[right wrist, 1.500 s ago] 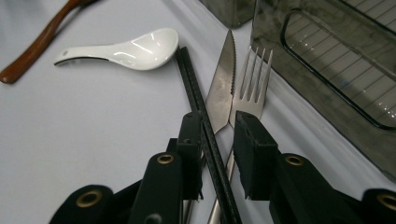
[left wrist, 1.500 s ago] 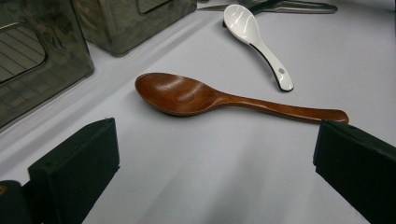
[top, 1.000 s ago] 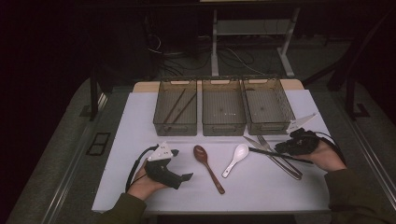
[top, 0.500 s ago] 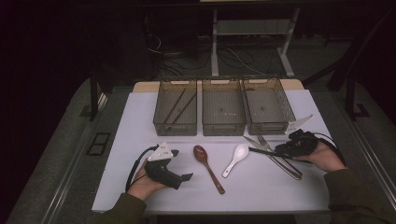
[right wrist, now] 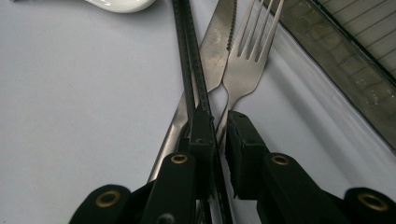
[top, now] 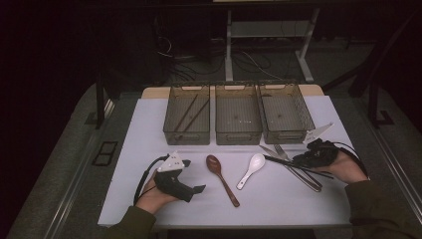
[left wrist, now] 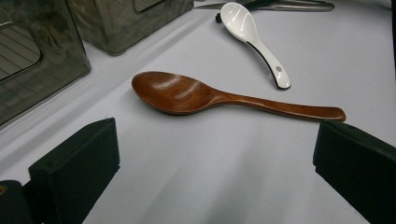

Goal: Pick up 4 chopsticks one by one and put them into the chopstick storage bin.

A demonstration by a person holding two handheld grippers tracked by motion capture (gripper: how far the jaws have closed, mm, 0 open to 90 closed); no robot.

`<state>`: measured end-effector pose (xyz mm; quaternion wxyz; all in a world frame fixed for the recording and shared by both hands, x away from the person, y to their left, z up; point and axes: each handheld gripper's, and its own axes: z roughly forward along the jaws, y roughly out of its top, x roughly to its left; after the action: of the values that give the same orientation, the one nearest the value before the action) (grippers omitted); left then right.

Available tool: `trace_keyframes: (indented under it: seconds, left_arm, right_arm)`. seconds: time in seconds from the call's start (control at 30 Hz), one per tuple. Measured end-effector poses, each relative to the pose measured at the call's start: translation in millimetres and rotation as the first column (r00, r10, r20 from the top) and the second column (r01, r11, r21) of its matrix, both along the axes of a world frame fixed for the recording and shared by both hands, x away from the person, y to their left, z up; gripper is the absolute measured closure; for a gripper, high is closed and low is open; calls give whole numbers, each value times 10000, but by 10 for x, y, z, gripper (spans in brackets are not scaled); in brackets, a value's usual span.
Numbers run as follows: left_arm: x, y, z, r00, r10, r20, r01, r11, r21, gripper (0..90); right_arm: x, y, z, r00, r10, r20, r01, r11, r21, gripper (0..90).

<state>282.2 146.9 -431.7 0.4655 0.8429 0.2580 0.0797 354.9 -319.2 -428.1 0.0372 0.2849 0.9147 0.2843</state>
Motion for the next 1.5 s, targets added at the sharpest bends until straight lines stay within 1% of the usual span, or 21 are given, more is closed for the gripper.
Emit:
trace_keyframes:
  seconds: [0.2, 0.47, 0.53, 0.67, 0.73, 0.77, 0.93, 1.23, 1.5]
  left_arm:
    - [-2, -3, -1, 10000, -5, -15, 5, 10000, -20, 0]
    - [-3, -4, -1, 10000, -25, -5, 25, 10000, 1, 0]
    - [-2, -4, 0, 10000, -39, -1, 39, 10000, 7, 0]
    - [-3, -6, -2, 10000, -50, -2, 50, 10000, 18, 0]
    - [-3, -6, -1, 10000, -42, -3, 42, 10000, 15, 0]
    - [-2, -6, 0, 10000, -51, 1, 51, 10000, 17, 0]
    - [-5, -6, 1, 10000, -56, 4, 56, 10000, 14, 0]
    - [-4, -4, 2, 10000, -68, 9, 68, 10000, 11, 0]
    - [-5, -4, 3, 10000, -79, 15, 79, 10000, -18, 0]
  right_arm:
    - [3, 21, -17, 9999, 124, -34, -124, 9999, -33, 804]
    - [-1, 29, -23, 9998, 195, 105, -194, 9997, -120, 811]
    - [-4, 33, -28, 9997, 207, 102, -205, 9996, -194, 815]
    - [-4, 32, -28, 9997, 232, 116, -230, 9995, -193, 816]
    - [-4, 30, -27, 9997, 216, 143, -214, 9996, -180, 824]
    - [-4, 26, -21, 9996, 225, 177, -223, 9996, -145, 843]
    - [-6, 19, -17, 9998, 194, 90, -193, 9998, -100, 844]
    - [-3, 8, -14, 9998, 171, 66, -170, 9998, -112, 851]
    - [-8, -39, 28, 9999, 10, 139, -12, 9999, 107, 852]
